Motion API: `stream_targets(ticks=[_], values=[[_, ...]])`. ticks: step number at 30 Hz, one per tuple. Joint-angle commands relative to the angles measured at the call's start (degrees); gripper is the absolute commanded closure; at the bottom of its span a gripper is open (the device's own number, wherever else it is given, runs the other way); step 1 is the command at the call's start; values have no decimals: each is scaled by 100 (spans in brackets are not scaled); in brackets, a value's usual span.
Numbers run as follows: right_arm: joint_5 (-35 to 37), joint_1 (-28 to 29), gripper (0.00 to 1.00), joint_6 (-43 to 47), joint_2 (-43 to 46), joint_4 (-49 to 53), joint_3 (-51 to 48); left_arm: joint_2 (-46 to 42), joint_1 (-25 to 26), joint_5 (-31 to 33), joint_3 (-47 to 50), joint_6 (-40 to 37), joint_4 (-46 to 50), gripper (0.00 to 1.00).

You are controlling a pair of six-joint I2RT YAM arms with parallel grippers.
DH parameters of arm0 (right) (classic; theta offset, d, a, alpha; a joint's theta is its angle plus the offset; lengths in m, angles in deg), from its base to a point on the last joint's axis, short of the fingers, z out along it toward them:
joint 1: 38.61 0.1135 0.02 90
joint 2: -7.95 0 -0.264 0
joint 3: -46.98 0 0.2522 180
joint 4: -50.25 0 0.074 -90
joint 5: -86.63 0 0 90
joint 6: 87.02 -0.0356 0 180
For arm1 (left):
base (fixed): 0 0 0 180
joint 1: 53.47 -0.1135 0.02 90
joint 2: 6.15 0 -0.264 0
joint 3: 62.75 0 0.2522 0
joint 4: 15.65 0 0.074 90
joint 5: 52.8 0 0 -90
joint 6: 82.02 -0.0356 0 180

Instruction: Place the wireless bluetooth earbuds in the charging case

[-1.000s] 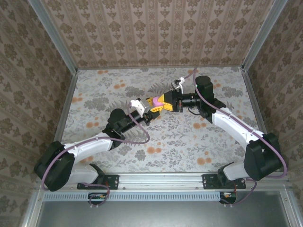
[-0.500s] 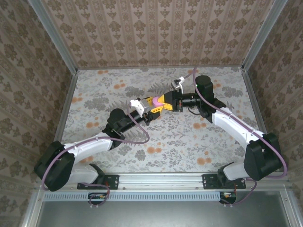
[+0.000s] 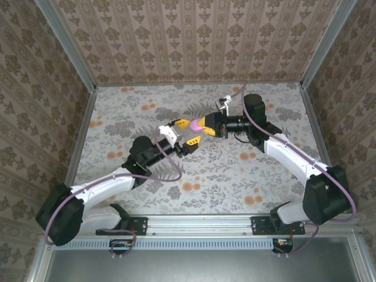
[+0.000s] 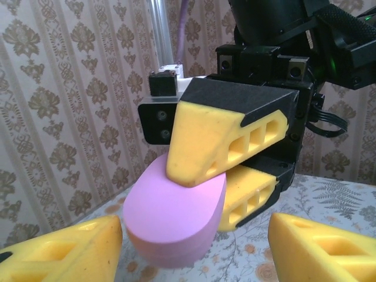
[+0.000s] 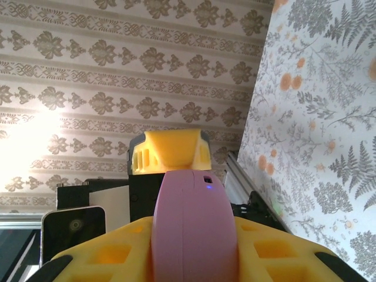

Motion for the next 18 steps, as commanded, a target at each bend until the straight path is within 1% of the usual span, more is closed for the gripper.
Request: stream_targets(ticks=[1,3,5,8,12,15,18], values=[[407,-19,68,467,83,480,-82,-421,-33,445,211,-215,428,31],[612,-25,69,709,-131,767,-108,-727,-33,756,372,-283,592,31],[769,-18,69,797,-290,790,-231,-1086,-48,985,472,-394,864,30],[904,-5,69,860,-567,552,-420,-1511,-67,1203,449,-571,1411,30],[1334,92,69,1246,-1014,925,-457,-1845,-76,1462,522,-639,1597,29],[1474,229,70,1316,-1457,762,-485,-1940,-94,1524,575,-592,1584,30],[1480,338,71,1331,-2043,684,-351,-1909,-136,1421,565,-479,1530,29]])
